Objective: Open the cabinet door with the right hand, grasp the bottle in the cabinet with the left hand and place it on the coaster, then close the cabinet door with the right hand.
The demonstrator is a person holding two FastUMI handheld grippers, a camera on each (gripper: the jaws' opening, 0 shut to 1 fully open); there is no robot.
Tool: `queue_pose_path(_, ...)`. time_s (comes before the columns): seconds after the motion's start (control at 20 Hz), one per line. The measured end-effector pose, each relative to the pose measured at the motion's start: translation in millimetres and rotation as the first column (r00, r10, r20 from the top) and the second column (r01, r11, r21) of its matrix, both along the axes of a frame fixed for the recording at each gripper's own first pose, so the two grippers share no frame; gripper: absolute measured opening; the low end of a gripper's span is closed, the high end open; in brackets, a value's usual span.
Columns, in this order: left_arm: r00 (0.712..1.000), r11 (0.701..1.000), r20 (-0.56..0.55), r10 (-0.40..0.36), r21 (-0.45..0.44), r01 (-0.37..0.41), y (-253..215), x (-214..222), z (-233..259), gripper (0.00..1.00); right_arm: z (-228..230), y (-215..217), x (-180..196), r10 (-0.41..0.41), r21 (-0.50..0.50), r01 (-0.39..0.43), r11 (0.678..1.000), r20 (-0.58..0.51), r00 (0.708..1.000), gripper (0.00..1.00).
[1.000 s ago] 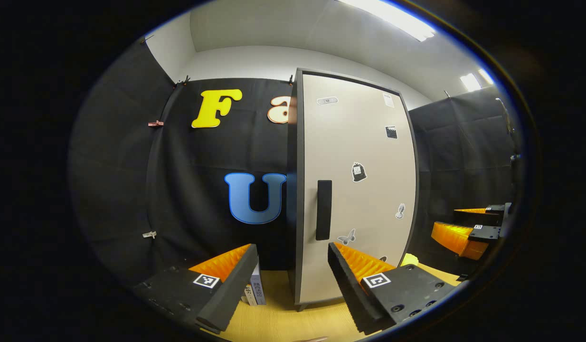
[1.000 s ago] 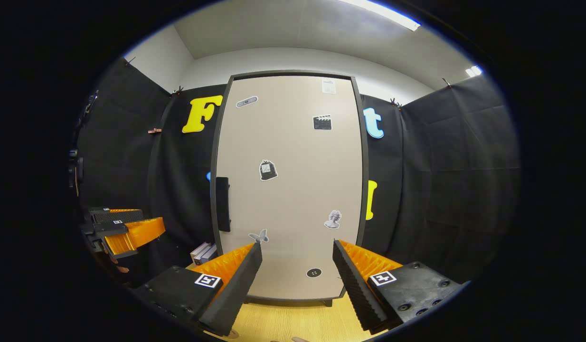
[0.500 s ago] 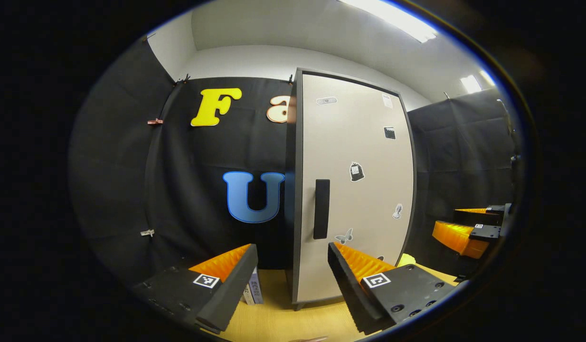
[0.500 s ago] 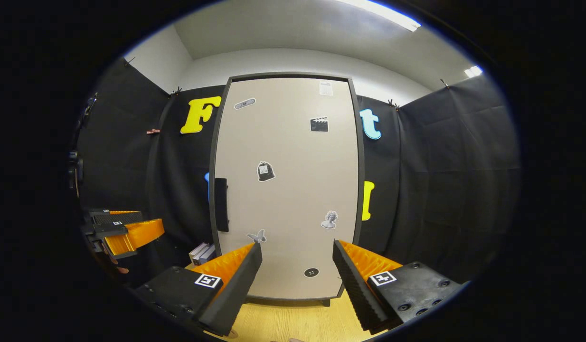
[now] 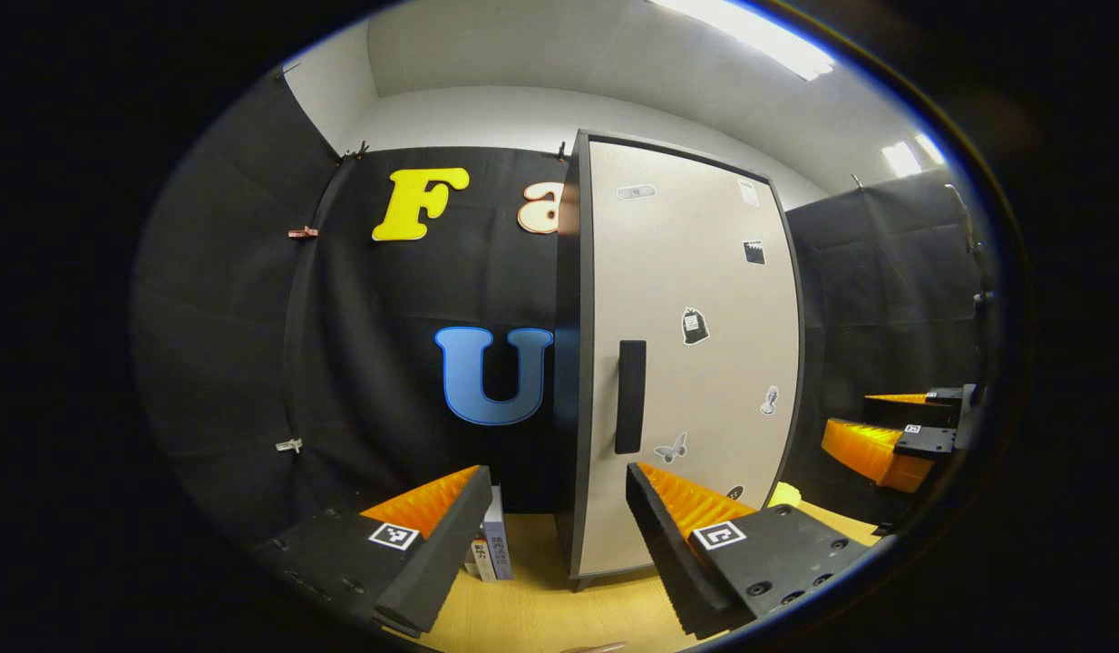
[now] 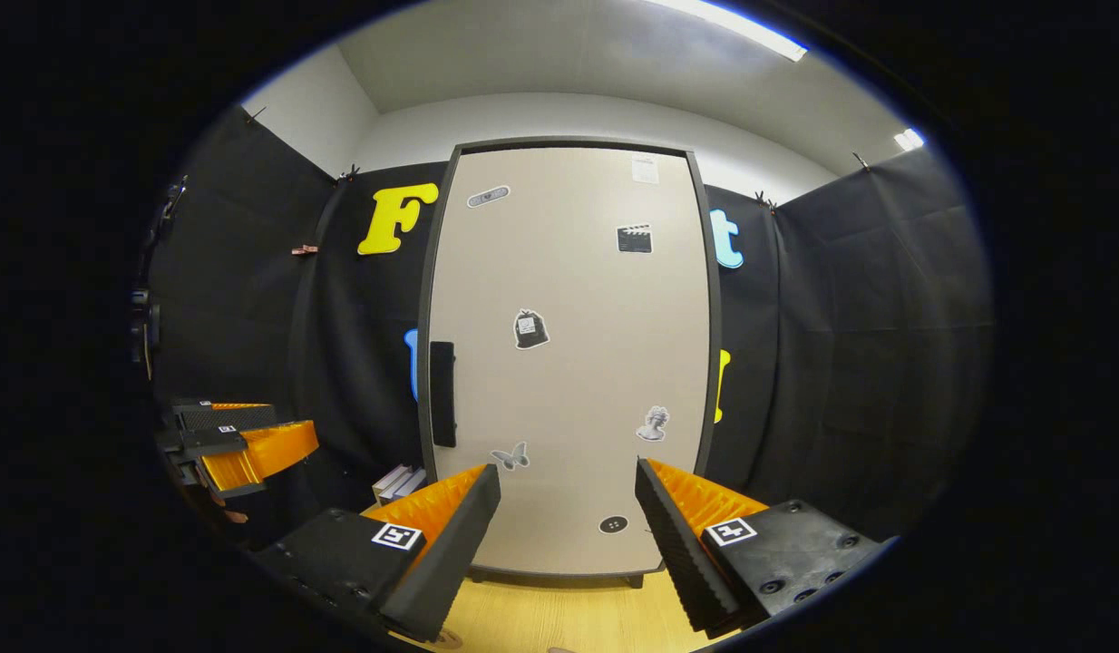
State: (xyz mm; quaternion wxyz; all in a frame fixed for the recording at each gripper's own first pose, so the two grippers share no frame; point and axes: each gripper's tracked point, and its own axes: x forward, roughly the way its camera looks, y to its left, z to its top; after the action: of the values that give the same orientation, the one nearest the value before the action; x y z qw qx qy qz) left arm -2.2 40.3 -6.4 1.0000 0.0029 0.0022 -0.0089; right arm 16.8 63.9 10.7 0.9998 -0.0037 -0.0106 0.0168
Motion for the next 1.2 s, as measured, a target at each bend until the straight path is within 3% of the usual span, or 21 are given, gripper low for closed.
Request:
queue_pose_path(0.45, 0.998, 0.998, -0.029, 0.062, -0.018, -0.063, 55.5, -19.3, -11.8, 0.94, 7.8, 113.4, 73.1, 0.156, 0.014, -0.157, 0.987, 0.046, 0.987, 0.97)
queue_pose_path(0.75, 0.994, 0.994, -0.054, 0.098, -0.033, -0.100, 99.2, -21.4, -23.5, 0.94, -4.5, 138.3, 132.2, 0.096, -0.020, -0.095, 0.995, 0.055, 0.994, 0.95)
queue_pose_path(0.9, 0.993, 0.994, -0.061, 0.105, -0.028, -0.106, 117.4, -20.5, -28.7, 0.94, -9.9, 137.1, 151.2, 0.046, -0.008, -0.046, 0.999, 0.045, 0.998, 0.86)
queue_pose_path(1.05, 0.992, 0.994, -0.056, 0.109, -0.015, -0.110, 130.6, -20.9, -29.1, 0.94, -12.3, 134.9, 165.3, 0.011, 0.013, -0.012, 1.000, 0.043, 0.999, 0.83)
queue_pose_path(1.1, 0.992, 0.994, -0.052, 0.112, -0.012, -0.113, 134.1, -21.8, -30.0, 0.94, -13.8, 134.2, 170.9, 0.005, 0.021, -0.006, 1.000, 0.040, 0.999, 0.75)
queue_pose_path(1.2, 0.992, 0.993, -0.053, 0.115, -0.018, -0.116, 138.1, -22.0, -31.4, 0.94, -18.1, 137.7, 181.9, 0.008, 0.048, -0.009, 0.999, 0.022, 1.000, 0.69)
